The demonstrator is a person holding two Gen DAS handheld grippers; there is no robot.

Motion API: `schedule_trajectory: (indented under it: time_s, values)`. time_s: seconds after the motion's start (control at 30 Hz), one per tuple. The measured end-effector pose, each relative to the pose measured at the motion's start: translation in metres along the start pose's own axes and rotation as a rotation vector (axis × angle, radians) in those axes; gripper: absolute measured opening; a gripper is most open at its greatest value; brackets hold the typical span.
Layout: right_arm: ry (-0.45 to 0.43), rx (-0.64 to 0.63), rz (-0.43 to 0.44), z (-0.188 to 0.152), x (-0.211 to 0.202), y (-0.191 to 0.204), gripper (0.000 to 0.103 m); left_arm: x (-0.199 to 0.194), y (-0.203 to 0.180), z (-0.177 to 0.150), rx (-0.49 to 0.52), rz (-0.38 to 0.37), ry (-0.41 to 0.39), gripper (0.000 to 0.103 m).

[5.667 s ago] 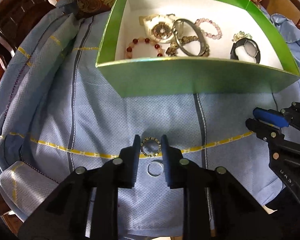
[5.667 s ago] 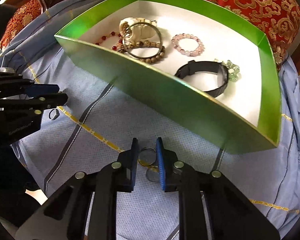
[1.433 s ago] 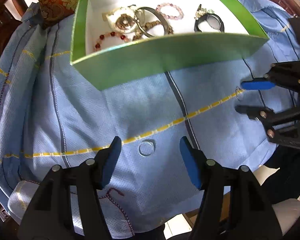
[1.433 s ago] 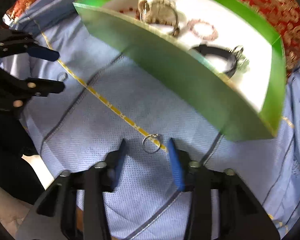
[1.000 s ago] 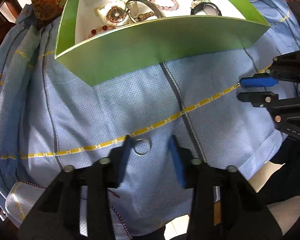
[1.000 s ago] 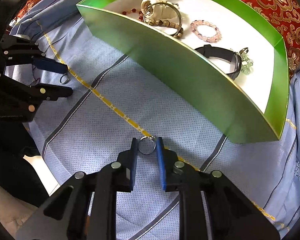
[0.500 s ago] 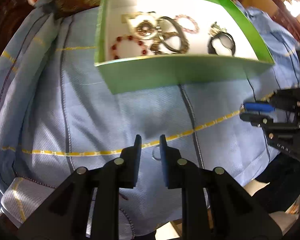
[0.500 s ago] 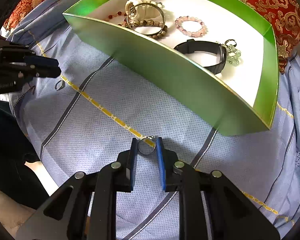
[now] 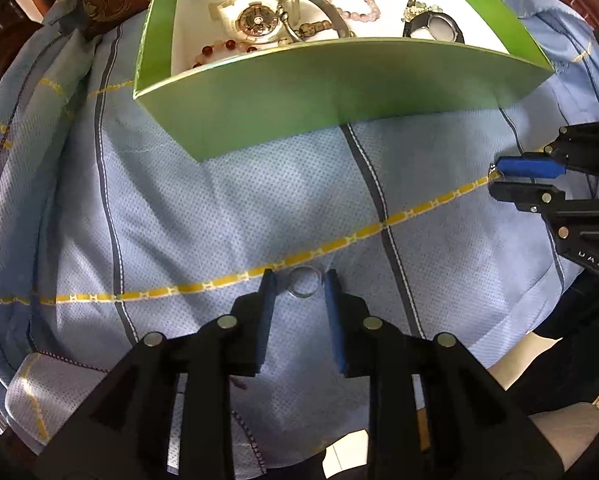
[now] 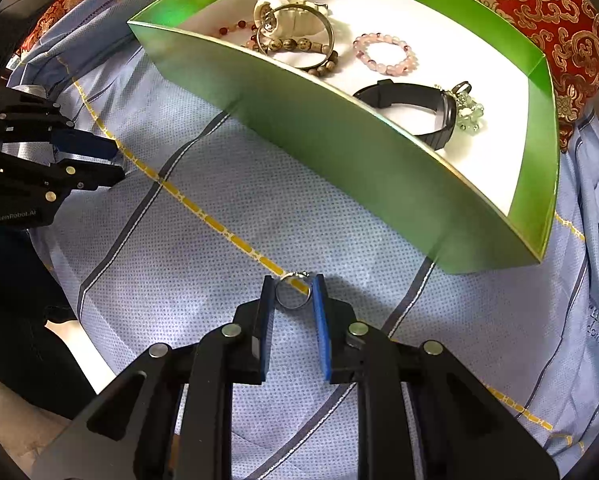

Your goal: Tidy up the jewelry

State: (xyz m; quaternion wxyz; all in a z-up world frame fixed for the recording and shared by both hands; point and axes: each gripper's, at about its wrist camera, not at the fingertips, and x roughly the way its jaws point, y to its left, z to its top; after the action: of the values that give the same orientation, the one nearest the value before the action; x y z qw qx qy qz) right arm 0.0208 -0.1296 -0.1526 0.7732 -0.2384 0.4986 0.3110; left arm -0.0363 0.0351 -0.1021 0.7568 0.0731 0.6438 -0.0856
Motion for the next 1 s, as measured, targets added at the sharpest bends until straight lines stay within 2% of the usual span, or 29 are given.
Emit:
schedule_trajectory:
  time_s: [0.1,0.2,0.37,0.5,0.67,0.83,1.0]
  values:
    - [-0.001,0.002,-0.005,0.000,0.000,-0.001,0.019,-0.001,-0.002,0.000,-0.007,0.004,-0.005,0.018]
    - [-0.004,-0.001,-0.013,-0.001,0.001,0.001,0.019,-0.003,-0.003,-0.002,-0.027,0.002,-0.010,0.018]
    - [-0.025,0.009,-0.022,-0.001,-0.005,0.002,0.019,-0.018,0.026,0.003,-0.066,-0.014,-0.041,0.018]
    - [-0.046,0.020,-0.027,-0.002,-0.012,0.002,0.019,-0.022,0.028,0.006,-0.069,-0.007,-0.060,0.018]
    - [-0.064,0.028,-0.036,-0.003,-0.019,0.002,0.019,-0.030,0.007,0.013,-0.033,0.034,-0.116,0.018]
    - [-0.138,0.046,-0.047,-0.004,-0.042,0.003,0.019,-0.049,-0.007,0.012,0.009,0.093,-0.213,0.018]
    - [-0.146,0.044,-0.040,-0.005,-0.049,0.002,0.019,-0.054,-0.007,0.017,0.020,0.110,-0.233,0.018]
